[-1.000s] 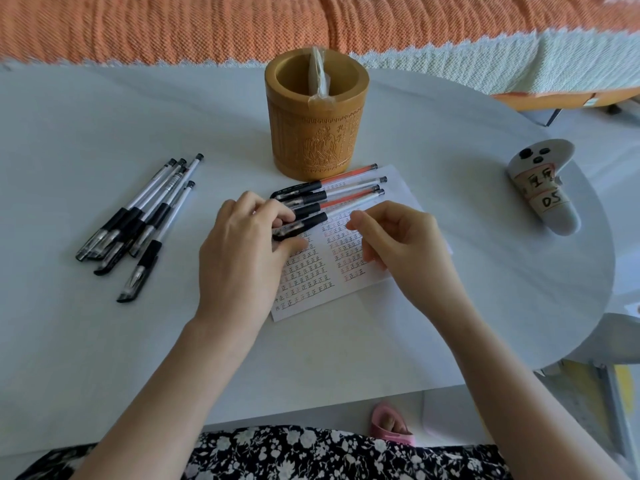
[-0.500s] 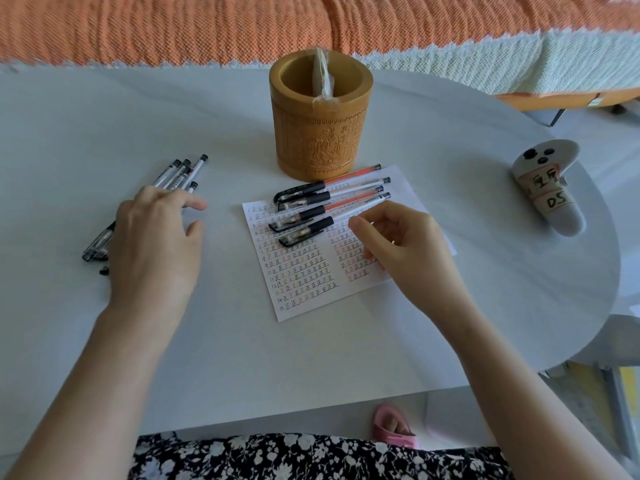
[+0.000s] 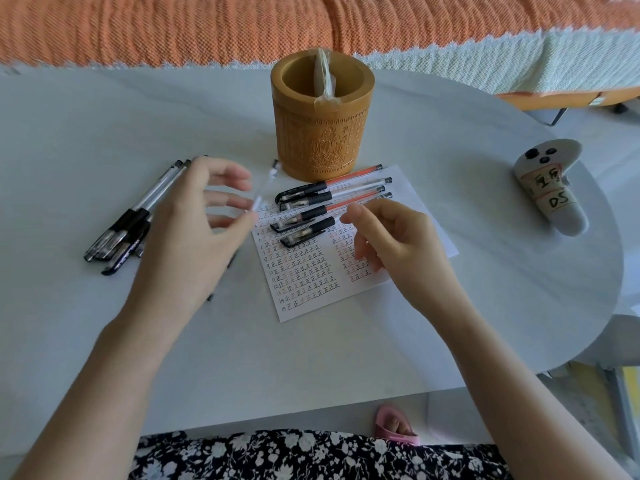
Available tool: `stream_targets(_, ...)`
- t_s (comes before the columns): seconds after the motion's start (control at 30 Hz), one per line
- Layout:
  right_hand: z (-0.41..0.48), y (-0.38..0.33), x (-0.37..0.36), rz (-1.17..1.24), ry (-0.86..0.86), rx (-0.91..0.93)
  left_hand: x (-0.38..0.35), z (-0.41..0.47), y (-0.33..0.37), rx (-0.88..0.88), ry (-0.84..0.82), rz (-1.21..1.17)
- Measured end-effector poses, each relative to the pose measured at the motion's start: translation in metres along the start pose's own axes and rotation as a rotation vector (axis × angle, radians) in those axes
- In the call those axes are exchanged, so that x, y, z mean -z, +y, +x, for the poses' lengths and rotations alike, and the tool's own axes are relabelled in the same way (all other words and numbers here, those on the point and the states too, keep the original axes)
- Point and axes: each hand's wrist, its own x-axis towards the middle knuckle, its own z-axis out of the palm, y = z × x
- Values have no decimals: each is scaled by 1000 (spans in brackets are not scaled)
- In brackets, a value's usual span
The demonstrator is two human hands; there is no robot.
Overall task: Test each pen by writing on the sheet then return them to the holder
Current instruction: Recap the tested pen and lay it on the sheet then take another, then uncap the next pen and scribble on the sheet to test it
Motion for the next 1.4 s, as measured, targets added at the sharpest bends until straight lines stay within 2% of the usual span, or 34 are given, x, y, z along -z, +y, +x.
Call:
stream_targets(0.1, -1, -5, -2, 92, -71, -8, -8, -8, 10, 10, -186, -179)
stream_targets(0.23, -1, -7, -4, 177, -149, 39, -22, -13, 17, -6, -289, -269)
stream_targets(0.33, -1, -6, -4, 239, -130, 73, -29, -15, 19, -9, -292, -255)
stream_targets(0.43, 3, -4, 0, 358, -18, 65, -33, -18, 15, -2, -279, -139)
stream_targets(0.57, 6, -1, 6, 436, 58, 79, -34, -20, 12, 21, -357, -28)
stream_targets(0.77, 5, -2, 7, 434, 67, 90, -37, -20, 12, 72, -373, -21)
stream_targets(1.0, 7, 2, 11, 509, 25, 101, -39, -21, 16, 0, -396, 23)
stream_targets(1.4, 6, -1, 16, 614, -19, 53, -44, -22, 18, 4, -404, -97)
